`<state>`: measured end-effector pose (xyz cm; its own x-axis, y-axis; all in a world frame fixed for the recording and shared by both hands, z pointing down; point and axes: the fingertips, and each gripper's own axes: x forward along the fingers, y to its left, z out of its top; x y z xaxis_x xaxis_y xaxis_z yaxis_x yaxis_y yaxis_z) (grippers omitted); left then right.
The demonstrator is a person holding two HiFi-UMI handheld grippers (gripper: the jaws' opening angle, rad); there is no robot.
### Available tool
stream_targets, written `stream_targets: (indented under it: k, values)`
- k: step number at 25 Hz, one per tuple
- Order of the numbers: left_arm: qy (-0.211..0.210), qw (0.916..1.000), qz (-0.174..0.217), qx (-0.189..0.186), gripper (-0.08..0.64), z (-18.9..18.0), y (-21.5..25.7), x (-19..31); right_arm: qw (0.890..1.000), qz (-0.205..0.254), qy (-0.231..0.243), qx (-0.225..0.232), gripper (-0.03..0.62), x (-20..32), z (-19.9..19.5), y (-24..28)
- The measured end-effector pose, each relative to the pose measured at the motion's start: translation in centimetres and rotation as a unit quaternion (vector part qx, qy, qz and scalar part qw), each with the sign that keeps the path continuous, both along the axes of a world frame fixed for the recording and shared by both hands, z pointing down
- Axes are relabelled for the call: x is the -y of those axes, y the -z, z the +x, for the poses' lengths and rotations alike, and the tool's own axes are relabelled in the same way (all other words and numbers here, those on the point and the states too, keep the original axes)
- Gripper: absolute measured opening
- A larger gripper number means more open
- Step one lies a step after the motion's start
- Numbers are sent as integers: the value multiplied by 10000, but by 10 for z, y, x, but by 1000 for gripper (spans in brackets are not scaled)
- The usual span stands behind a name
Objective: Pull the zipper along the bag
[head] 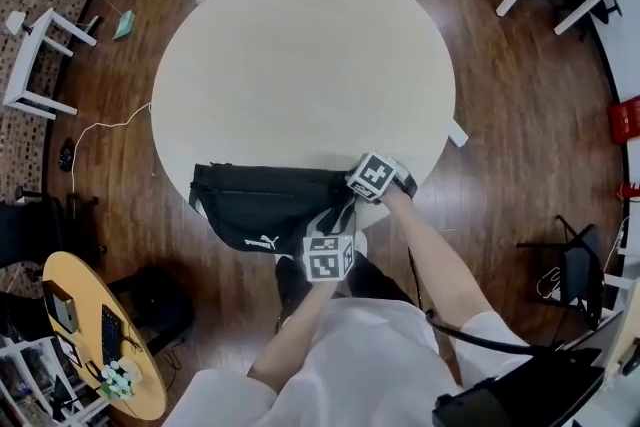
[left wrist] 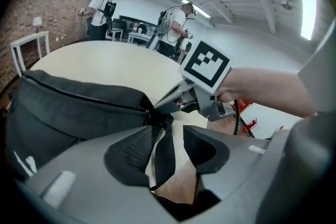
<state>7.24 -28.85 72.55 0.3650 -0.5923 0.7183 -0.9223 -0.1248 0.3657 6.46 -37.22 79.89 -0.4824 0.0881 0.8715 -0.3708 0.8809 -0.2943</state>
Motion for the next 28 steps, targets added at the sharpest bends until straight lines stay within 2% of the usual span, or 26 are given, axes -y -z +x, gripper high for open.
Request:
stream_targets:
  k: [2,4,9,13,15,17,18,20,24,28]
  values:
    - [385,9990,-190,-109,249,-5,-10,3,9999,-112,85,-9,-9,-1,-2,1]
    - [714,9969,-277,-161,262,-11,-17,7,9999,-109,124,-23,-9,-2,-3,1]
    - [1228,9913,-483,-35,235,-24,-41,18,9999,-102,119,-38,-9,-2,1,0]
    - [1432,9871,-610,372,185,-38,-56,26,9999,-106,108,-83,-9,-2,0,0]
    - [1393,9860,-604,688,170,-42,-58,27,9998,-85,105,-134,-9,-1,0,1]
    - [1239,9862,-591,922,114,-44,-57,24,9997,-70,101,-192,-9,-1,-1,1]
    - [1128,9876,-586,925,71,-43,-55,21,9997,-57,97,-221,-9,-1,-1,1]
    - [872,9917,-535,784,33,-37,-47,15,9996,-11,66,-285,-9,-1,-2,0]
    - [424,9973,-474,373,17,-25,-22,10,9990,131,-76,-430,-9,1,-3,-1]
    - [112,9989,-459,-81,17,-26,2,0,9976,252,-291,-583,-9,3,-2,-4]
